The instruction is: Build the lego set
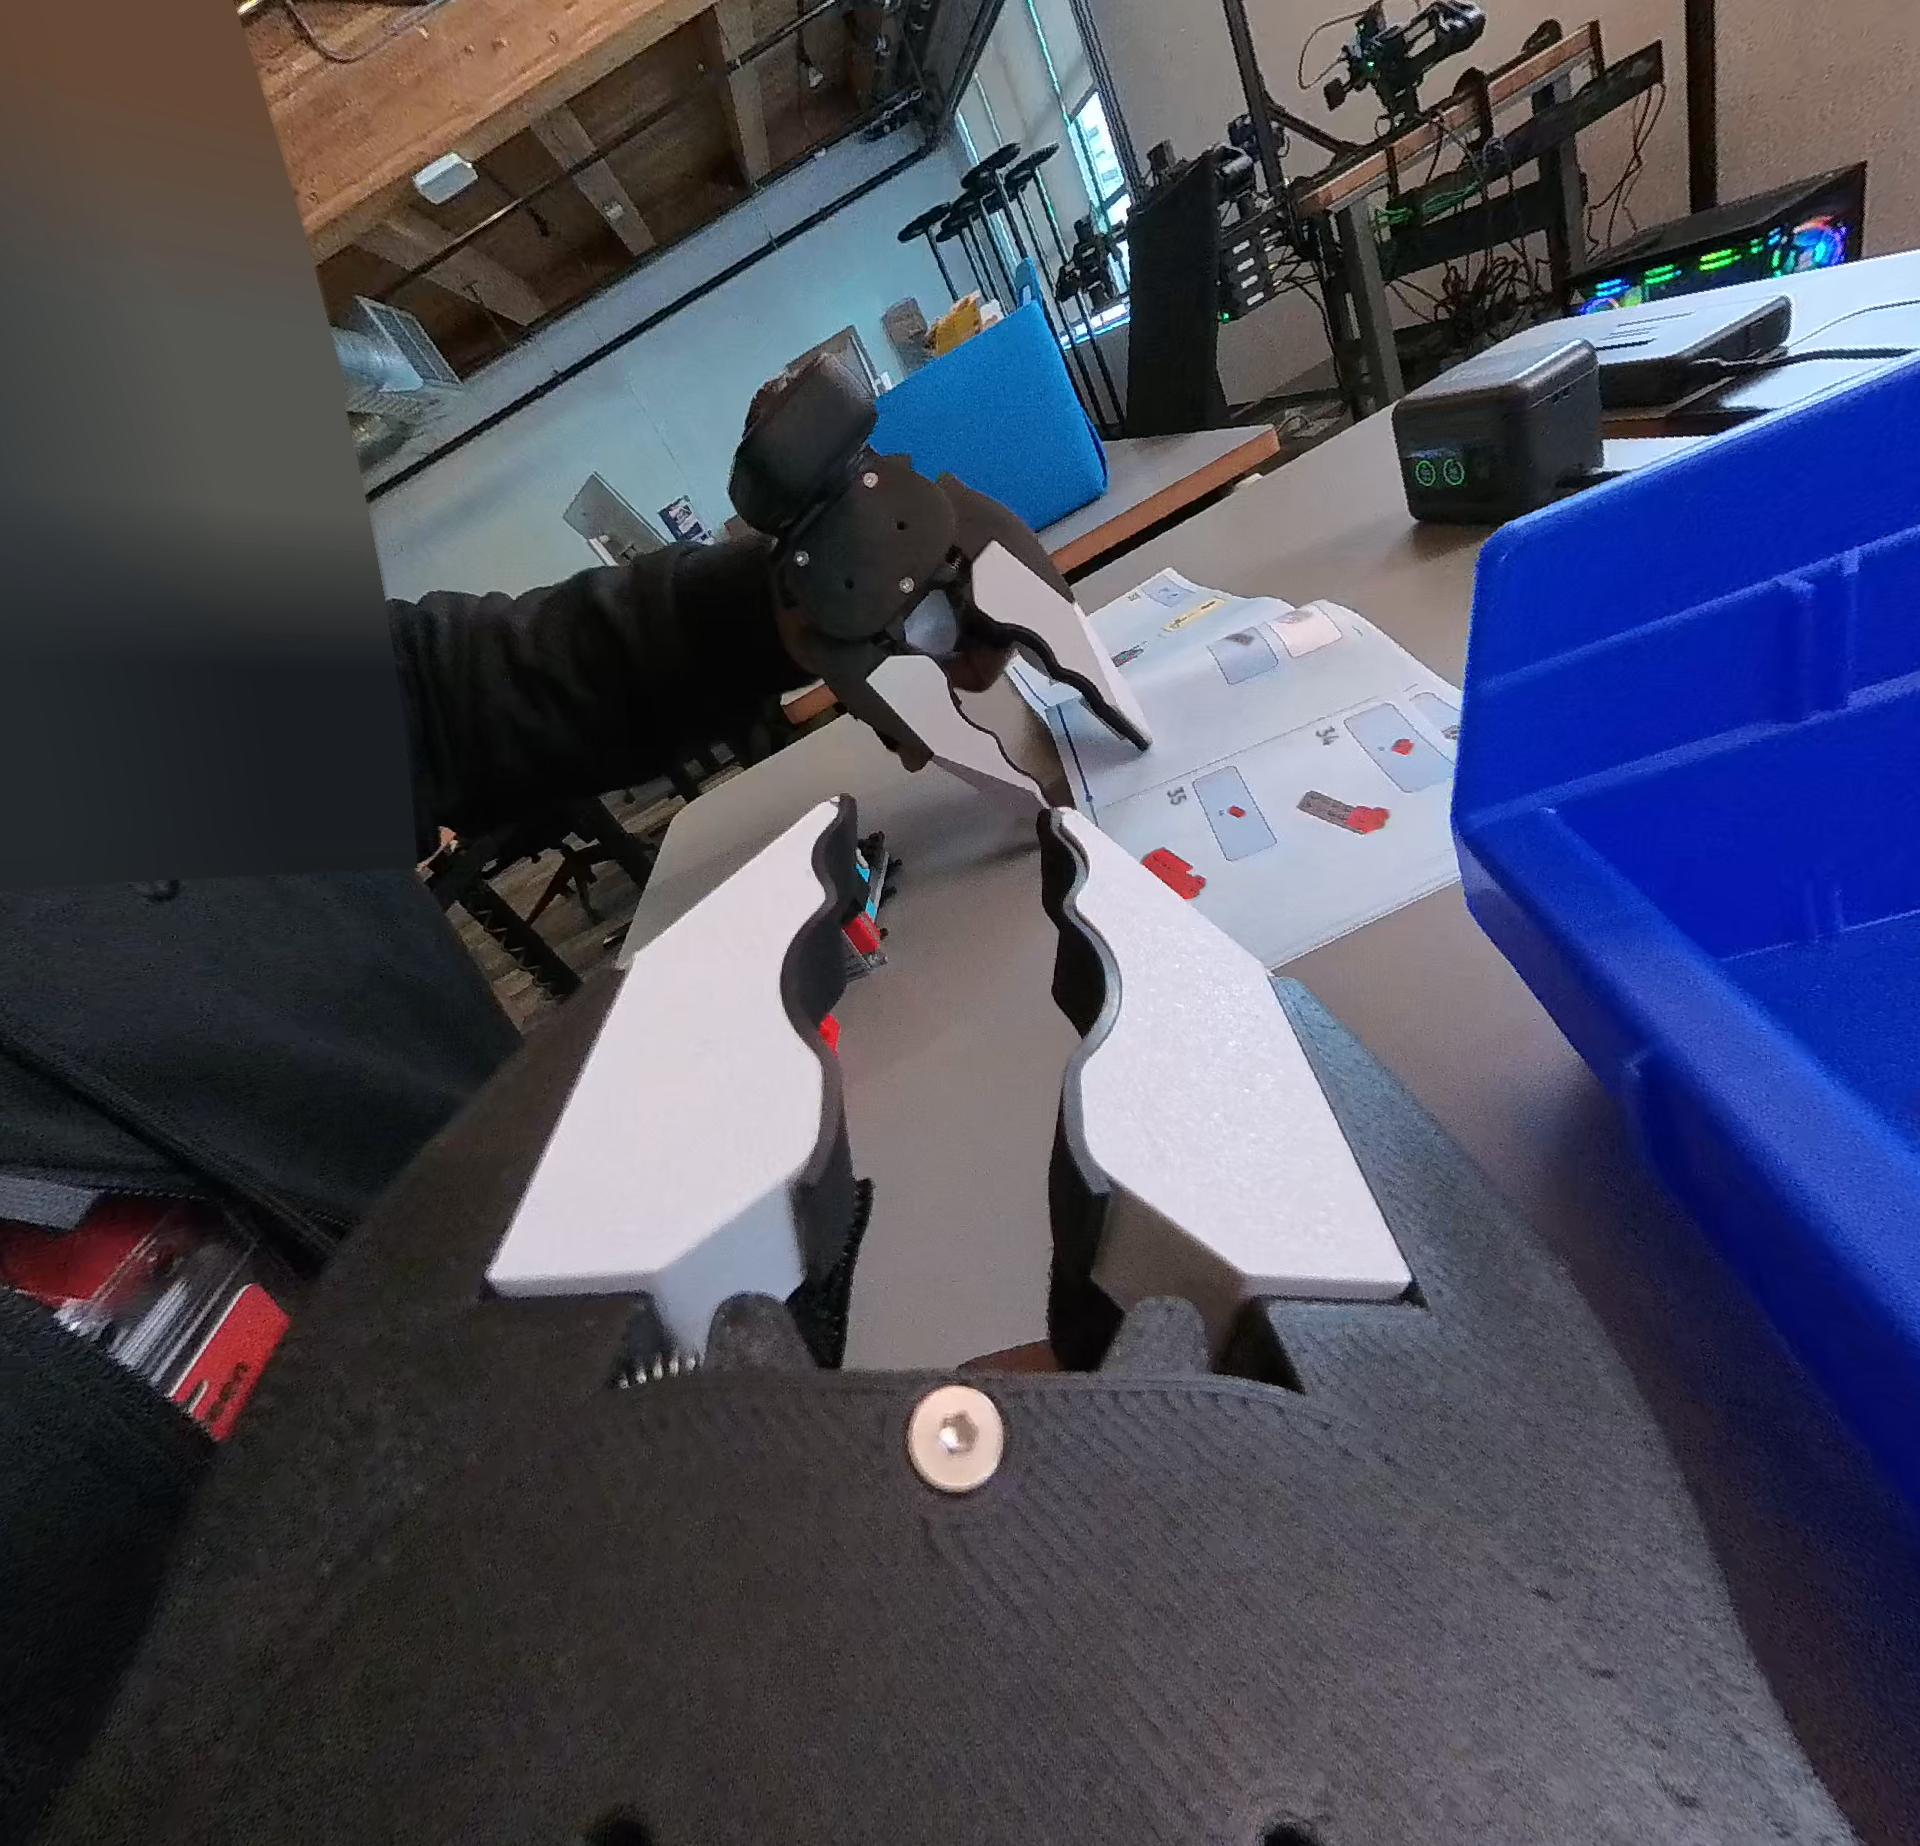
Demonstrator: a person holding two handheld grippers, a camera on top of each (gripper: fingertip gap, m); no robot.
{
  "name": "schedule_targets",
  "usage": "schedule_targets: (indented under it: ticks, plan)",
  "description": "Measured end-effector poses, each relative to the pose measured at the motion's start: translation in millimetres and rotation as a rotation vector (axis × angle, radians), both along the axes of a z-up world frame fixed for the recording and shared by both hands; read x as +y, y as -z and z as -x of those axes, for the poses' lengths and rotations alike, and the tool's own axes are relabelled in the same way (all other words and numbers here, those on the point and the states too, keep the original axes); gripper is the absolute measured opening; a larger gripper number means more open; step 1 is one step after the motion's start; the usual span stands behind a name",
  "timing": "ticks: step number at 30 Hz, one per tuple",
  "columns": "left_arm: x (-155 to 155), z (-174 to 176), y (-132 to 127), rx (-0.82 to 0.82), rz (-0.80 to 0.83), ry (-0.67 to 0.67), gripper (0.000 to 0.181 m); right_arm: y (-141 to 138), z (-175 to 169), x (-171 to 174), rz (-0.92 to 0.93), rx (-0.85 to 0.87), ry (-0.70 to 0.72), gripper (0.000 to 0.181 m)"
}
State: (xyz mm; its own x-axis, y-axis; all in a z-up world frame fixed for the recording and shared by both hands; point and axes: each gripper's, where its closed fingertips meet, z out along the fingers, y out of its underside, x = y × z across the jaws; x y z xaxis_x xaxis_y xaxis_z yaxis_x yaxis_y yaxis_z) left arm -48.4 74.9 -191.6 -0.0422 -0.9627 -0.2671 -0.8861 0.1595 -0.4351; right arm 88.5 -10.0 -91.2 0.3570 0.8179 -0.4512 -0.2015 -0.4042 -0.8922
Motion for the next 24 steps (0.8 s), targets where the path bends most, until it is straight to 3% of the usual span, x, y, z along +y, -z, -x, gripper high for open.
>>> schedule_targets:
  ticks: [24]
  plan:
    - [15.4,36.4,-14.3,0.081,-0.107,-0.011,0.04,-0.2,0.4,-0.7,-0.005,-0.002,-0.003,0.034]
